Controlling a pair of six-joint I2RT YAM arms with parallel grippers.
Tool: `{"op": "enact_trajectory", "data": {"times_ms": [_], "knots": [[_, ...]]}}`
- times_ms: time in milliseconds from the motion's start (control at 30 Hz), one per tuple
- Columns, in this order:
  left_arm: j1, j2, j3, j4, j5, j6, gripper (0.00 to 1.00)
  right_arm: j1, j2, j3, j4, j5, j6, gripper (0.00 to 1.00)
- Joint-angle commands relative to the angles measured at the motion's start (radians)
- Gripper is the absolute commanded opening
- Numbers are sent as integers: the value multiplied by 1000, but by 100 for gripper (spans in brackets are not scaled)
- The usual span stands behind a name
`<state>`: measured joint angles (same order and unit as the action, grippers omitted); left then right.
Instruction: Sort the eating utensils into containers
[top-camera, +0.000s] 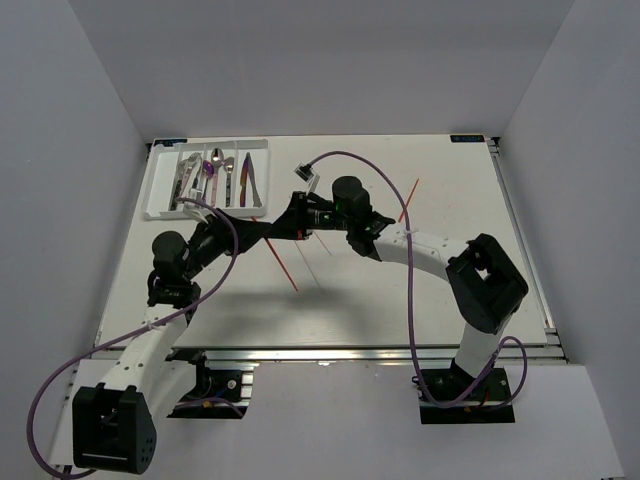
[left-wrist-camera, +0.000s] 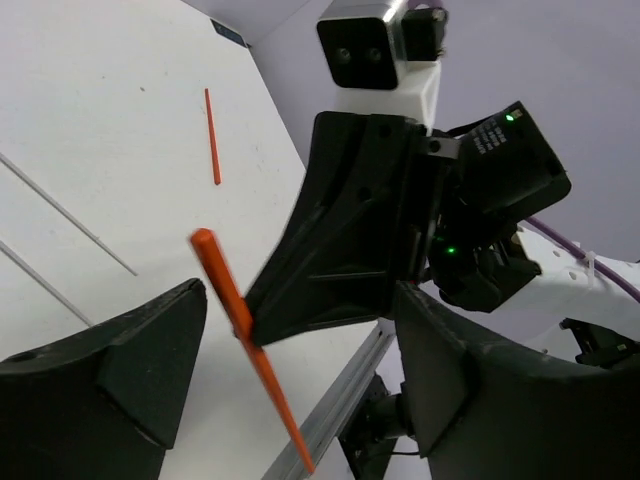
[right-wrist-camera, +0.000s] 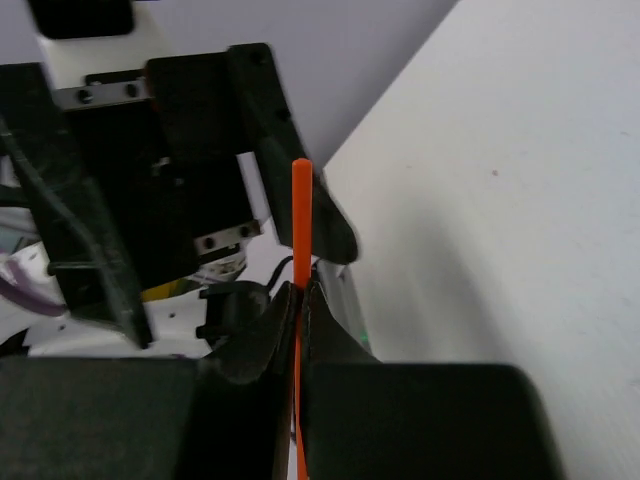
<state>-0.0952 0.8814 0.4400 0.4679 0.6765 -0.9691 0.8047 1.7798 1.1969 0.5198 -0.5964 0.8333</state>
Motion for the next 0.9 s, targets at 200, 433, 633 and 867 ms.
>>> {"op": "enact_trajectory", "data": {"times_ms": [200, 433, 633, 867], "knots": [[-11, 4, 45, -9, -26, 41, 77, 2, -60, -25, 155, -102, 75, 0], [-11, 8, 66, 44, -20, 12, 36, 2, -45, -31, 194, -134, 96, 0], [-15, 48, 86, 48, -11, 23, 0, -1, -40, -23, 213, -152, 102, 0], [-17, 221, 494, -729, -594, 518, 0, -208, -170, -306, 237, -44, 124, 89]]}}
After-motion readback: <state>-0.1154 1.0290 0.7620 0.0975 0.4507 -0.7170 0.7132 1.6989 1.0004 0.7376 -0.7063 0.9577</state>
